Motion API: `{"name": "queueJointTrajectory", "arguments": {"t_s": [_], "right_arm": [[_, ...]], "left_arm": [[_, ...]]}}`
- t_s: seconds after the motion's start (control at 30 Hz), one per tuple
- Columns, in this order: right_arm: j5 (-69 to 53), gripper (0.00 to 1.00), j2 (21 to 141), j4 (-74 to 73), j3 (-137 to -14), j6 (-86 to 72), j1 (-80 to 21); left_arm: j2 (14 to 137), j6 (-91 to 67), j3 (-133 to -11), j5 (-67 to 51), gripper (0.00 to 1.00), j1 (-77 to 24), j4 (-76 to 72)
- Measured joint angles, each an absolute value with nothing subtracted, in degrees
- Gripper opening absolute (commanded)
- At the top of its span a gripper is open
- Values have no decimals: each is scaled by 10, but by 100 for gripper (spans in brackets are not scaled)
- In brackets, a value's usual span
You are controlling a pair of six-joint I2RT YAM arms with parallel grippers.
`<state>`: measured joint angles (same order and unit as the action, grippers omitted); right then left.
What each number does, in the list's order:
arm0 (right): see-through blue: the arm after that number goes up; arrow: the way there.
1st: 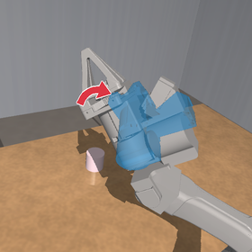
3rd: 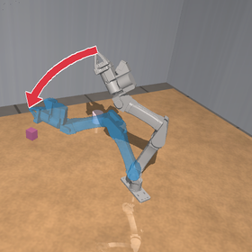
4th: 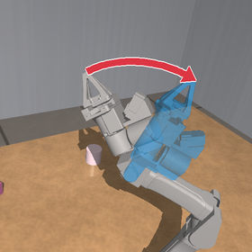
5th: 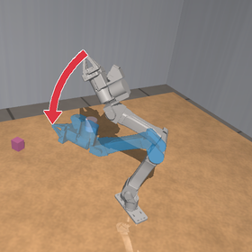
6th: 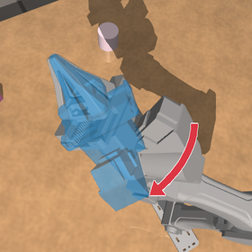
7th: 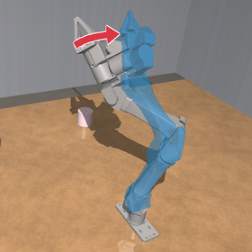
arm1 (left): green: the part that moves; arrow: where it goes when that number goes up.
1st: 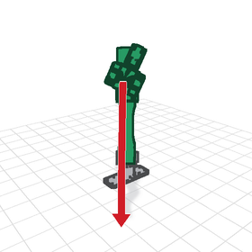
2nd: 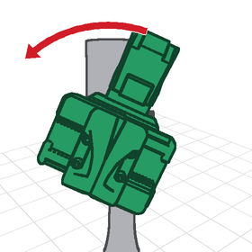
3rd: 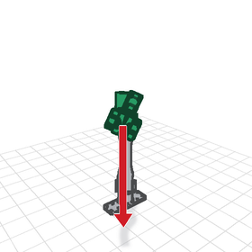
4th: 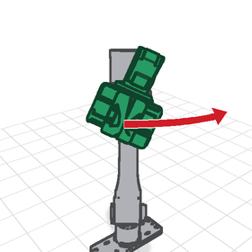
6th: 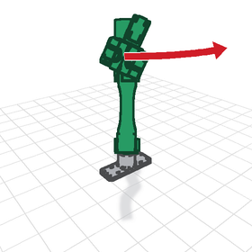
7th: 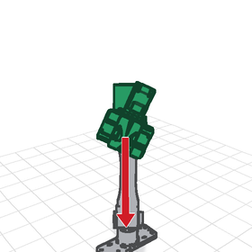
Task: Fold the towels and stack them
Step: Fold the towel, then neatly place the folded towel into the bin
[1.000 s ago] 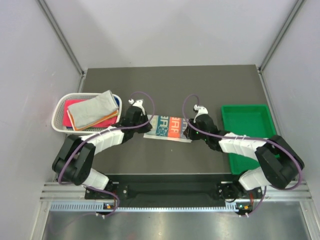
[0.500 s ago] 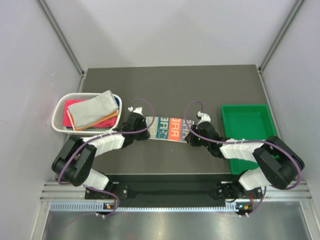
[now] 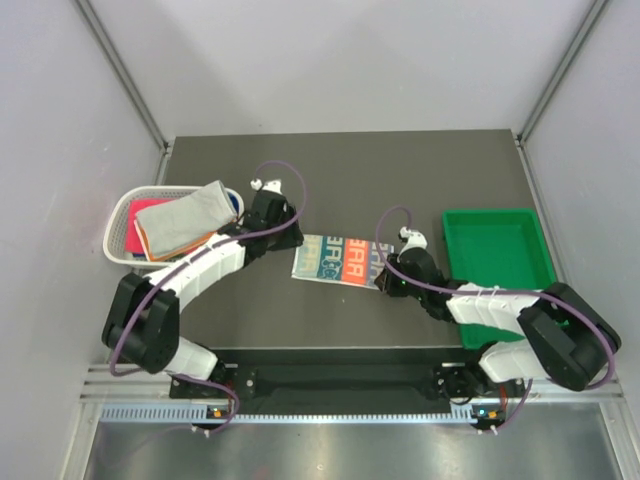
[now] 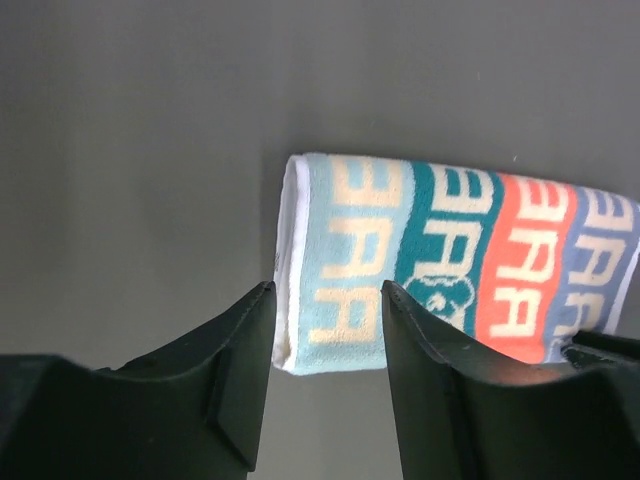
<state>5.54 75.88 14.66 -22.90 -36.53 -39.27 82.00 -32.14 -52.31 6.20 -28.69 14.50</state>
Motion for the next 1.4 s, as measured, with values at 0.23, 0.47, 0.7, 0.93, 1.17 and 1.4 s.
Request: {"name": "queueJointTrajectory", "arguments": {"t_s": [0.23, 0.47, 0.7, 0.93, 1.17, 1.4], "right_arm": [[55, 27, 756, 143, -229, -360, -393], [52, 27, 750, 140, -227, -355, -389], [44, 27, 738, 141, -216, -351, -383], [33, 27, 731, 142, -209, -351, -376], [26, 27, 729, 145, -206, -350, -371], [18, 27, 728, 145, -206, -350, -366]], "left_arm": [[899, -317, -555, -15, 58, -253, 164], [939, -311, -545, -83, 60, -243, 181], [953, -308, -533, -114, 61, -236, 176], [967, -307, -540, -124, 61, -236, 157], [994, -307, -563, -123, 59, -237, 134], [995, -307, -563, -102, 57, -250, 128]]}}
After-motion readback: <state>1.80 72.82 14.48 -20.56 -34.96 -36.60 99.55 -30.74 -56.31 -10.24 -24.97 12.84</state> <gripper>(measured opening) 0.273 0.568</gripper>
